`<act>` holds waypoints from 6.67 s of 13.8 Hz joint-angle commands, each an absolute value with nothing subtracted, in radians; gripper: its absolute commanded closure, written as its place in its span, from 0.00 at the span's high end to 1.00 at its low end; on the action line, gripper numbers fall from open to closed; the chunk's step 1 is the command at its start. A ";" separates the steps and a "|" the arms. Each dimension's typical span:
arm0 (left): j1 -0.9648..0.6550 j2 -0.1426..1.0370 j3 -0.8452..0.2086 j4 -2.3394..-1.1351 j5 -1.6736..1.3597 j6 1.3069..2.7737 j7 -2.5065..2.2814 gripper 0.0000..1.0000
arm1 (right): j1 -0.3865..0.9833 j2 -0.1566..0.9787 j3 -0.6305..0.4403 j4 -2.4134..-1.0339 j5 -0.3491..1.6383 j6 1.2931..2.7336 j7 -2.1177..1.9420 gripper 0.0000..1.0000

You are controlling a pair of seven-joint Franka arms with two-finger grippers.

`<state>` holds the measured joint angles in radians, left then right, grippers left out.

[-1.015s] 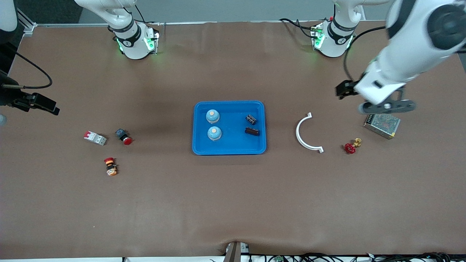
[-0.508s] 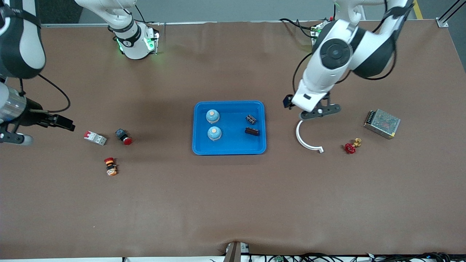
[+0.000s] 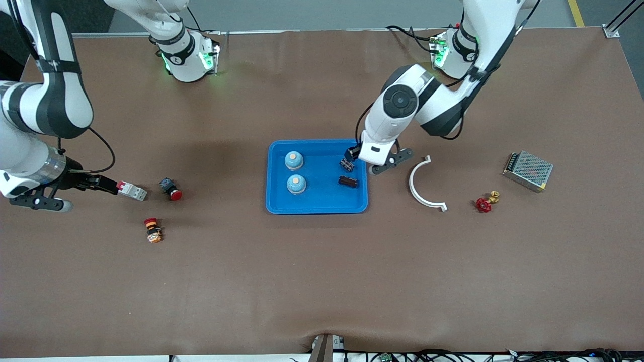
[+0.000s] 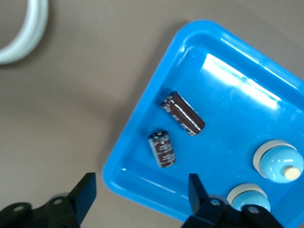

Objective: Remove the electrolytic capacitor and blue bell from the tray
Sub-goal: 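Reach the left gripper toward a brown capacitor in the blue tray, then grasp the brown capacitor with the left gripper while the right gripper reaches the tray, then place the capacitor by the white arc while the right gripper grasps a bell, then grasp the second capacitor with the left gripper while the right gripper carries the bell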

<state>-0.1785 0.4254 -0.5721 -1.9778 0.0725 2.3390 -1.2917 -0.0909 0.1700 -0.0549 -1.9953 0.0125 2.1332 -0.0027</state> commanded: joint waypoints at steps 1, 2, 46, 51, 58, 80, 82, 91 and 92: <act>-0.199 0.521 -0.572 -1.936 0.165 2.410 -1.438 0.82 | -0.106 0.132 -0.044 -2.074 0.020 2.160 0.006 1.00; -0.210 0.552 -0.572 -1.916 0.182 2.422 -1.478 0.80 | -0.107 0.126 -0.044 -2.098 0.021 2.175 0.021 1.00; 0.310 0.514 -0.565 -2.105 0.393 2.207 -1.112 0.00 | 0.844 0.528 -0.048 -2.052 0.018 2.619 1.879 1.00; 0.316 0.517 -0.565 -2.099 0.393 2.209 -1.121 1.00 | 0.836 0.526 -0.048 -2.045 0.017 2.611 1.878 0.47; 0.304 0.465 -0.644 -1.952 0.376 2.048 -1.161 1.00 | 0.833 0.483 -0.046 -2.028 0.015 2.516 1.846 0.00; -0.290 0.772 -0.511 -1.644 0.301 2.284 -2.065 0.86 | 0.340 -0.012 -0.078 -2.238 -0.176 2.052 0.521 0.00; -0.301 0.788 -0.499 -1.644 0.302 2.286 -2.069 0.82 | 0.241 -0.073 -0.078 -2.342 -0.176 2.150 0.419 0.00; -0.299 0.787 -0.499 -1.628 0.307 2.284 -2.051 0.00 | -0.069 -0.123 -0.078 -2.612 -0.176 2.496 0.046 0.00; -0.296 0.772 -0.497 -1.612 0.308 2.275 -2.051 0.00 | -0.087 -0.121 -0.078 -2.621 -0.176 2.508 0.022 0.00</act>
